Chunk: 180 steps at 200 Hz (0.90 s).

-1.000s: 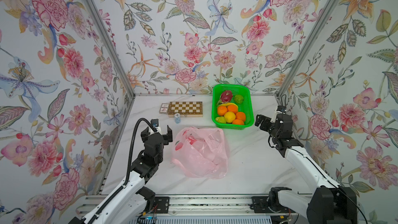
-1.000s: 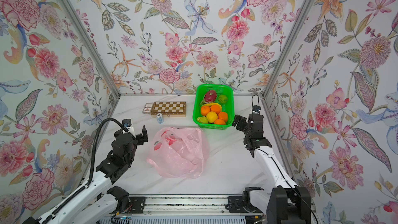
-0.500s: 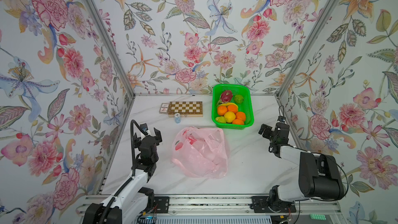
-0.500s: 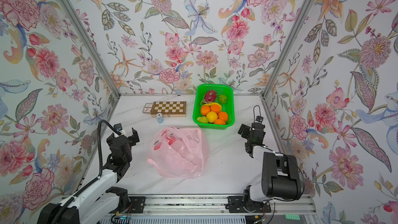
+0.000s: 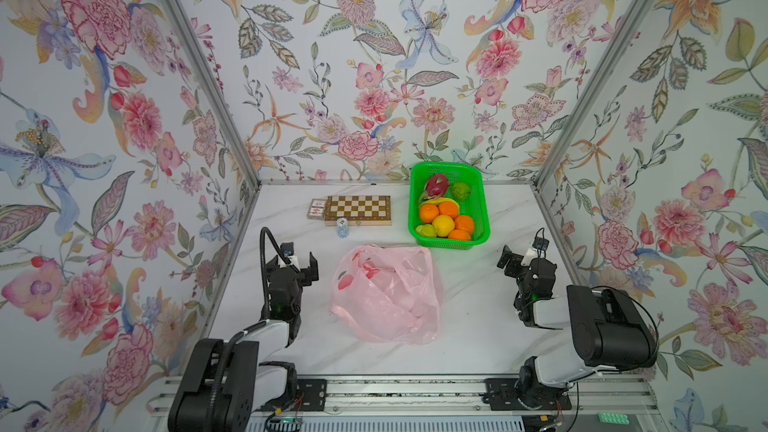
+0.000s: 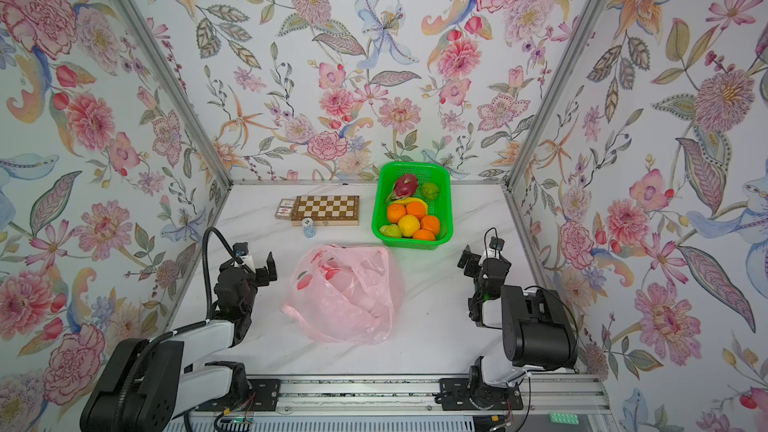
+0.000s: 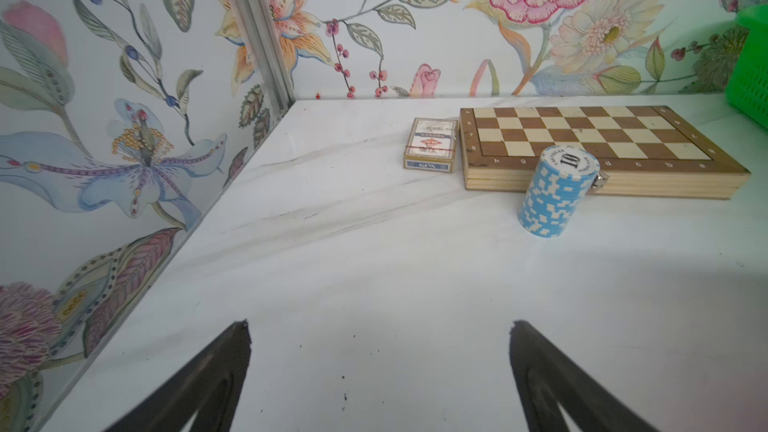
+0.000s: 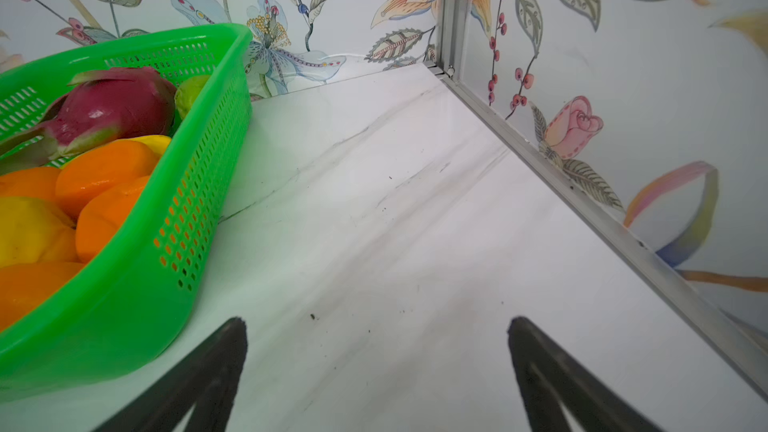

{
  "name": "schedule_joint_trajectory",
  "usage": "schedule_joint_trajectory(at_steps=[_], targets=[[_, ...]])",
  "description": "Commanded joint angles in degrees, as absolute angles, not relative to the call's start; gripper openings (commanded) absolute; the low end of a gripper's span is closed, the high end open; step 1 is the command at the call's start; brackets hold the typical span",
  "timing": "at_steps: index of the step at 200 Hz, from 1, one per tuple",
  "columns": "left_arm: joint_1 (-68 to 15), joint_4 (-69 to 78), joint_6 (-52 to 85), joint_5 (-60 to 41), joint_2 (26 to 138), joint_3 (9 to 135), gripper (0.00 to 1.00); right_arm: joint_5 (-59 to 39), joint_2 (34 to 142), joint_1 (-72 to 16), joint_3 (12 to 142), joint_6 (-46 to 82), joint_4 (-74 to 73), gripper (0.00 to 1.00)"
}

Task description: Untie the knot of the plastic bag and take out the fruit

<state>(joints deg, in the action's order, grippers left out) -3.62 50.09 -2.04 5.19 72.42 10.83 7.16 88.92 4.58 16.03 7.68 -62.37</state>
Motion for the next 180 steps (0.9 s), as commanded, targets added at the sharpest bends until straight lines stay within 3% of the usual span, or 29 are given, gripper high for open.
schedule_joint_trajectory(at_steps=[1, 23, 52, 98, 180], targets=[[-2.01, 58.05, -3.31, -2.96, 76.48, 13.56, 0.99, 7.66, 88.86, 4.07, 17.03, 6.13, -63.03, 0.99], [-1.62, 58.39, -5.63, -3.43, 82.19, 17.65, 0.99, 5.47, 88.93, 3.94, 17.37, 5.11, -62.70, 0.99], [2.05, 71.13, -1.06, -4.21, 90.80, 15.41, 0.99, 13.92, 89.25, 0.68, 15.51, 4.01, -67.08, 0.99], [2.19, 69.04, -1.32, -4.16, 90.37, 15.96, 0.99, 3.98, 88.92, 4.22, 17.41, 5.05, -62.53, 0.99], [2.03, 69.52, -1.32, -4.13, 90.20, 15.64, 0.99, 2.50, 89.28, 5.06, 18.23, 5.67, -61.30, 0.99]])
